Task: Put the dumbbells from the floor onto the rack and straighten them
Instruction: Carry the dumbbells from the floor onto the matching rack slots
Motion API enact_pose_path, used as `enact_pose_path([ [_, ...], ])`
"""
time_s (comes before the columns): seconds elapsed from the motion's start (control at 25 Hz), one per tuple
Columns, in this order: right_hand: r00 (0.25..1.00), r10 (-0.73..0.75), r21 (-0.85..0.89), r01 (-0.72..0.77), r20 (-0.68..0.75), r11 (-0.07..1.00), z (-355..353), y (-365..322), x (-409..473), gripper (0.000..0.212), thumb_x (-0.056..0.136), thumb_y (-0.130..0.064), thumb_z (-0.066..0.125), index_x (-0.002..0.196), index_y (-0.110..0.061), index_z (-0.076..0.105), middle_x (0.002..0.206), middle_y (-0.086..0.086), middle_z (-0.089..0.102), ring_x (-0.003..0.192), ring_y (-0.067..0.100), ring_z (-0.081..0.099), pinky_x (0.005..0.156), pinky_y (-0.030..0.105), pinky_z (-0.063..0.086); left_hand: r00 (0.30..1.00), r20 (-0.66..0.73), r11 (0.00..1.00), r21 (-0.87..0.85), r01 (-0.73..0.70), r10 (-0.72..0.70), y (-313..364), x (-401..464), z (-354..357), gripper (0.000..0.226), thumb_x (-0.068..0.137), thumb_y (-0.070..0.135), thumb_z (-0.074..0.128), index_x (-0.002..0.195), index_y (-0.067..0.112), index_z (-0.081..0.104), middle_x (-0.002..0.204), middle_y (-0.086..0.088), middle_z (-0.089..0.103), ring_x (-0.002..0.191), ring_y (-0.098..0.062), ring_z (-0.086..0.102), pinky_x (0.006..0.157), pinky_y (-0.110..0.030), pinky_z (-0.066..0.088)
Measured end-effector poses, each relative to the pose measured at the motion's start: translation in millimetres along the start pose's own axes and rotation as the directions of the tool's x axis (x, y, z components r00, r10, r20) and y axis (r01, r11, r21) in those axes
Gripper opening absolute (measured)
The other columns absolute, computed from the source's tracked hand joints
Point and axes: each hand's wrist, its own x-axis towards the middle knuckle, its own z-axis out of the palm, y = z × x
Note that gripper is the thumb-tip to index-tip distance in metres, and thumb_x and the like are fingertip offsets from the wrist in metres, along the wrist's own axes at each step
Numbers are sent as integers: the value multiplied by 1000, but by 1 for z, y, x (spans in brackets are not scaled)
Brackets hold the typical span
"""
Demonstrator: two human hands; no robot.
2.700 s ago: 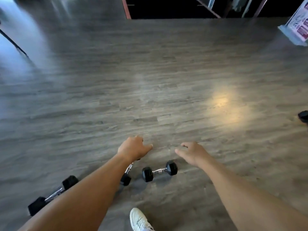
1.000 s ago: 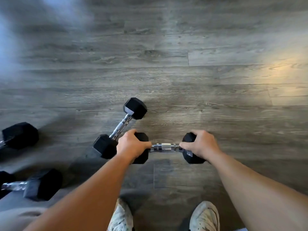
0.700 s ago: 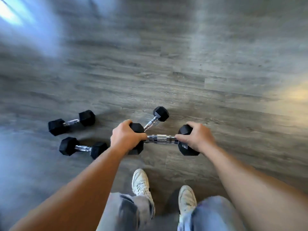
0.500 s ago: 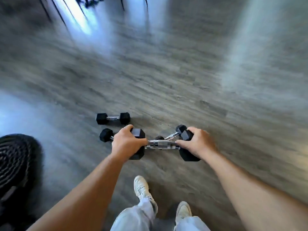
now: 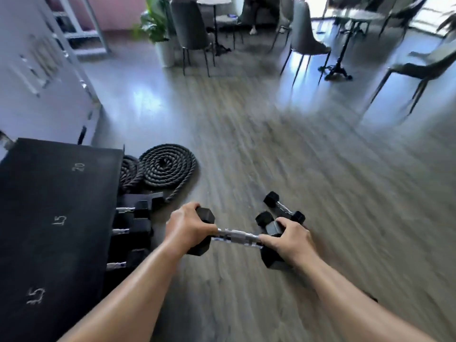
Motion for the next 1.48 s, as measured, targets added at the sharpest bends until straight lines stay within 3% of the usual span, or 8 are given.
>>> enact_pose_path([
  [0.24, 953, -208, -6, 215, 219, 977, 117, -136, 12, 54, 60, -59, 80, 64, -17, 45, 60, -5, 51, 70, 25, 54, 67, 37, 47, 954, -140, 964, 0, 266, -264, -130, 11, -105, 49, 58, 44, 82, 99, 25, 64, 84, 9, 63, 83, -22, 58, 72, -30, 48],
  [0.4, 864, -329, 41, 339, 381, 940, 194, -211, 22, 54, 55, -65, 75, 73, -17, 58, 70, -3, 64, 78, 24, 63, 72, 38, 53, 865, -213, 889, -48, 456, -455, -199, 11, -155, 55, 54, 50, 86, 100, 26, 65, 82, 9, 66, 79, -18, 63, 67, -30, 49],
  [0.56, 777, -401, 84, 415, 486, 906, 262, -269, 22, 53, 54, -68, 68, 71, -22, 50, 71, -7, 60, 79, 22, 61, 68, 38, 52, 755, -284, 803, -125, 582, -591, -253, 7, -191, 46, 54, 45, 87, 90, 27, 65, 78, 6, 68, 72, -15, 64, 63, -32, 53],
  [0.72, 710, -374, 60, 425, 597, 903, 322, -315, 12, 64, 60, -67, 71, 112, -31, 65, 106, -5, 69, 103, 21, 64, 73, 30, 44, 682, -308, 740, -136, 658, -663, -312, 13, -219, 44, 50, 47, 86, 81, 25, 64, 72, 4, 67, 69, -17, 63, 55, -30, 45],
  [1.0, 697, -258, -47, 386, 669, 921, 398, -351, -4, 55, 68, -58, 76, 113, -29, 64, 95, -11, 64, 98, 18, 62, 77, 32, 46, 701, -195, 723, -79, 686, -686, -405, 42, -232, 45, 58, 42, 86, 94, 29, 63, 79, 4, 67, 75, -17, 65, 68, -37, 61],
  [1.24, 639, -225, -240, 556, 735, 796, 431, -364, 10, 61, 64, -79, 68, 89, -24, 57, 90, -8, 65, 93, 21, 64, 71, 34, 49, 723, -184, 735, 0, 678, -666, -443, 56, -218, 52, 59, 51, 78, 102, 31, 57, 86, 2, 63, 79, -23, 63, 64, -31, 48],
  [1.36, 578, -215, -307, 669, 787, 676, 429, -371, 21, 65, 72, -82, 58, 104, -26, 65, 101, -5, 70, 106, 24, 65, 88, 39, 51, 719, -114, 719, 43, 693, -686, -442, 64, -217, 63, 62, 54, 73, 118, 32, 56, 105, -6, 62, 92, -31, 64, 74, -33, 53],
  [1.48, 597, -242, -246, 618, 765, 747, 412, -365, 33, 70, 83, -68, 61, 136, -23, 61, 127, -2, 68, 123, 22, 60, 102, 34, 47, 751, -87, 734, 166, 658, -654, -431, 81, -221, 72, 68, 58, 72, 130, 26, 55, 120, -11, 57, 109, -34, 60, 88, -41, 54],
])
